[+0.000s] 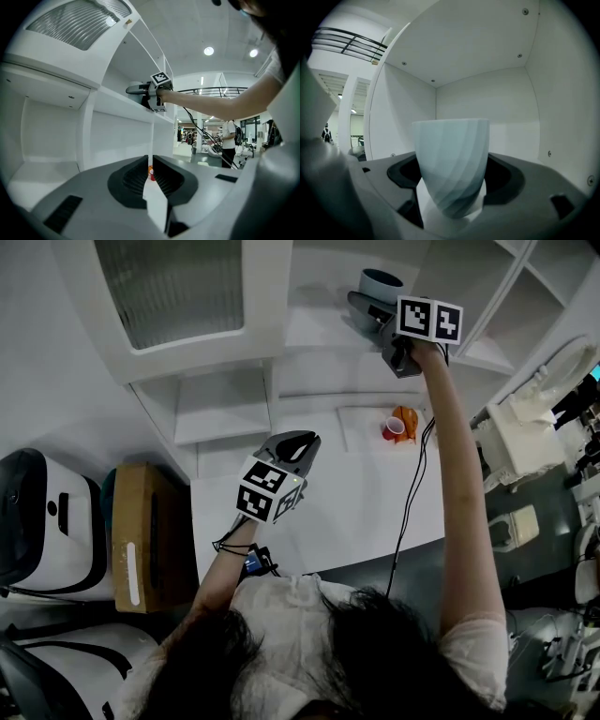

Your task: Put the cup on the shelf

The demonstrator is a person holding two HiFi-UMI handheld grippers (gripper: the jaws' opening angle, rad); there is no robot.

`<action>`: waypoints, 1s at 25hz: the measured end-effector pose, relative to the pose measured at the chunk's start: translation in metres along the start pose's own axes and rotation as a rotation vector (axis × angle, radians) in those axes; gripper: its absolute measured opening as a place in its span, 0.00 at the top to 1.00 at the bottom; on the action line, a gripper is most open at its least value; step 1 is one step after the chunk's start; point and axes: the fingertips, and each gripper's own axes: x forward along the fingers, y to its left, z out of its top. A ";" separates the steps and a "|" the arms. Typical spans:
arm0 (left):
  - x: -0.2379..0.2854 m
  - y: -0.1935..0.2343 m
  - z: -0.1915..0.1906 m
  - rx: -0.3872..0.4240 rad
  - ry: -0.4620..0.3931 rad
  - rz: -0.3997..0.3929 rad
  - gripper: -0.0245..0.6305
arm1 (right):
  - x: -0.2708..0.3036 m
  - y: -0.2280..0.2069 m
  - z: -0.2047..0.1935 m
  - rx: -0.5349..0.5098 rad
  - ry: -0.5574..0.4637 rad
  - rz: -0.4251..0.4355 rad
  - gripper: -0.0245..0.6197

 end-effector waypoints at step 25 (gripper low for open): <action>-0.020 0.004 0.003 -0.019 -0.022 0.041 0.93 | -0.047 0.010 -0.013 0.035 -0.005 -0.034 0.40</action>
